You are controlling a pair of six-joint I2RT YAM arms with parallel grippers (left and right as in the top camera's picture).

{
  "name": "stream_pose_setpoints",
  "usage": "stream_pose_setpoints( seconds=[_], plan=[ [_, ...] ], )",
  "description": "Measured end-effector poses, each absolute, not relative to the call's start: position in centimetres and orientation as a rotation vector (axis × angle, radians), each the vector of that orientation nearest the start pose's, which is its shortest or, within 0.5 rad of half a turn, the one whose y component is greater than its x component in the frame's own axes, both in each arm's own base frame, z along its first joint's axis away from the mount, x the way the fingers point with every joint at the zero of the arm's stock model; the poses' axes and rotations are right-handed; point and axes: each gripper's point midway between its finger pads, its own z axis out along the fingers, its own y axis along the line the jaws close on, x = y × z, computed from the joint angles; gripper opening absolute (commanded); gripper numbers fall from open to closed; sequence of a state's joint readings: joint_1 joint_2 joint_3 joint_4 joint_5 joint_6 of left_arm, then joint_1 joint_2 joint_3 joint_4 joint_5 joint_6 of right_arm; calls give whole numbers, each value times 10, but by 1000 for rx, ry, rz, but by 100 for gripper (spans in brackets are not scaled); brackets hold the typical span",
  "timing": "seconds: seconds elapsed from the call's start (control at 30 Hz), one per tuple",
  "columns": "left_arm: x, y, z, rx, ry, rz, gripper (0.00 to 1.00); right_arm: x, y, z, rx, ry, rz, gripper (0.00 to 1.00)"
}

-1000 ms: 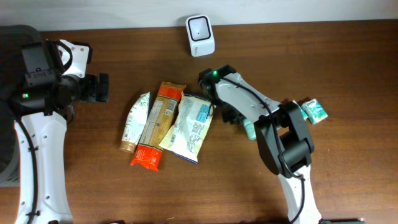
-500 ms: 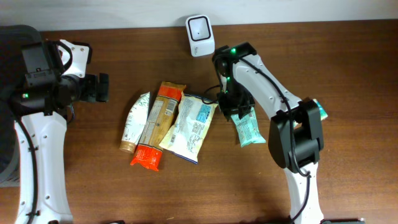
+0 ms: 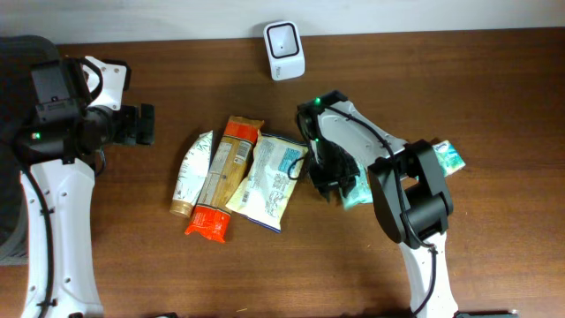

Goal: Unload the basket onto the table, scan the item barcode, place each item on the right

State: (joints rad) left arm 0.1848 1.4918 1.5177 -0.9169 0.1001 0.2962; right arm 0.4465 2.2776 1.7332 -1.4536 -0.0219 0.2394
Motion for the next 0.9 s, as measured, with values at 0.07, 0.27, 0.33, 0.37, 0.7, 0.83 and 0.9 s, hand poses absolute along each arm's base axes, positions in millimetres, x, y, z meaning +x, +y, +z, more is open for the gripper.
stream_pose_setpoints(
  seconds=[0.07, 0.27, 0.33, 0.37, 0.7, 0.83, 0.9],
  plan=[
    [393, 56, 252, 180, 2451, 87, 99, 303, 131, 15, -348, 3501, -321, 37],
    [393, 56, 252, 180, 2451, 87, 99, 340, 85, 10, -341, 3390, -436, 29],
    [393, 56, 252, 180, 2451, 87, 99, 345, 84, 12, -393, 3370, -397, 29],
    [393, 56, 252, 180, 2451, 87, 99, 346, 86, 18, -409, 3358, -363, 30],
    [393, 56, 252, 180, 2451, 87, 99, 379, 35, 124, 247, 3072, 415, 66],
    [393, 56, 252, 180, 2452, 87, 99, 373, 42, 63, 365, 3067, 626, 66],
    [393, 56, 253, 180, 2451, 88, 99, 365, 45, 42, 394, 3068, 668, 66]
  ],
)
